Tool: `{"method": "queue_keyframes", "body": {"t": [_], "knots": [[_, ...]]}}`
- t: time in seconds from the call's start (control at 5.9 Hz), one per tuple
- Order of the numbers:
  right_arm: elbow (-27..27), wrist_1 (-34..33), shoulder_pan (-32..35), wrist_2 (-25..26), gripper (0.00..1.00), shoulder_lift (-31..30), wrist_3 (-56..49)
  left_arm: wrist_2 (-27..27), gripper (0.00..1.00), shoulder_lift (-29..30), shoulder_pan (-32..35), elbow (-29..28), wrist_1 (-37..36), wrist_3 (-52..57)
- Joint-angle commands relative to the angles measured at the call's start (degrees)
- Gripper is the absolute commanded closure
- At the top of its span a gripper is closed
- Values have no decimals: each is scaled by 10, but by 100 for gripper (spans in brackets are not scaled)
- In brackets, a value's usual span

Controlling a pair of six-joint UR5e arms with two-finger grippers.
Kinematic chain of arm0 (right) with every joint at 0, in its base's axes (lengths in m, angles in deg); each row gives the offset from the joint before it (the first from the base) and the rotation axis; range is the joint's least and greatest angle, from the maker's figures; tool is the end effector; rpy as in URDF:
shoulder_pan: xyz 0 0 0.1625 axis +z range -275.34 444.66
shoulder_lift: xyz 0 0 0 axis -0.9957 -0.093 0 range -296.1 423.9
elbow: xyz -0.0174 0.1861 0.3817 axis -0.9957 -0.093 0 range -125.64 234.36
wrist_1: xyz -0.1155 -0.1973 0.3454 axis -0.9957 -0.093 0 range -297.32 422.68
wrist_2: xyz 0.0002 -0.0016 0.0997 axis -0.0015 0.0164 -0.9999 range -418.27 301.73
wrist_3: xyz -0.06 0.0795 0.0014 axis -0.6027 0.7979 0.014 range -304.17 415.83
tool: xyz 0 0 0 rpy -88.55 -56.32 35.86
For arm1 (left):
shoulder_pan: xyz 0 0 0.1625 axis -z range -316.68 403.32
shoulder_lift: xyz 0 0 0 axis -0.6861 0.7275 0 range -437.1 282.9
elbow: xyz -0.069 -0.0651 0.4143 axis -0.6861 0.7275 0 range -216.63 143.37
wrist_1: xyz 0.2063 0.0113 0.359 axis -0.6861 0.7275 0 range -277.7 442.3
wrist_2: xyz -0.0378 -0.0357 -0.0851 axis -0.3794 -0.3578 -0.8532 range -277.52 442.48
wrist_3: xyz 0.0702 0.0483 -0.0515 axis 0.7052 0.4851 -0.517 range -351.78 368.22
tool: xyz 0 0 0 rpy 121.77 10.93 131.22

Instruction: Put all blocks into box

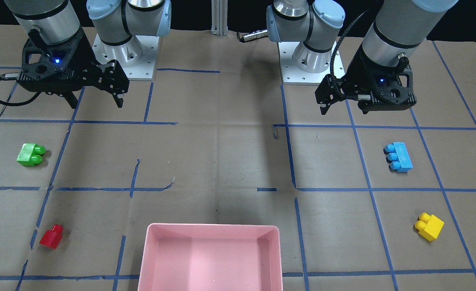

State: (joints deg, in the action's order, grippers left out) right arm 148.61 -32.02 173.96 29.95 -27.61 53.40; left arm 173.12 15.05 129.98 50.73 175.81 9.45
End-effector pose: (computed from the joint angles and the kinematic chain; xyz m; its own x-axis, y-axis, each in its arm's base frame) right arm 0.1304 -0.4851 0.4725 -0.9991 -0.0312 -0.0295 -0.0302 0.9989 -0.0356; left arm -0.1027 -0.5093 0.4859 -0.9993 -0.0363 -0.0101 -0.0368 0.9979 0.0531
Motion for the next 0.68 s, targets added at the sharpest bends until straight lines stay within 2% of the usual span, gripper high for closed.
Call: {"method": "queue_keyframes", "body": {"t": [0.0, 0.51], "knots": [[6, -2, -1, 0, 1, -2, 1, 1, 0, 0, 1, 0, 0, 0], [5, -3, -1, 0, 1, -2, 0, 3, 0, 2, 0, 1, -1, 0]]}}
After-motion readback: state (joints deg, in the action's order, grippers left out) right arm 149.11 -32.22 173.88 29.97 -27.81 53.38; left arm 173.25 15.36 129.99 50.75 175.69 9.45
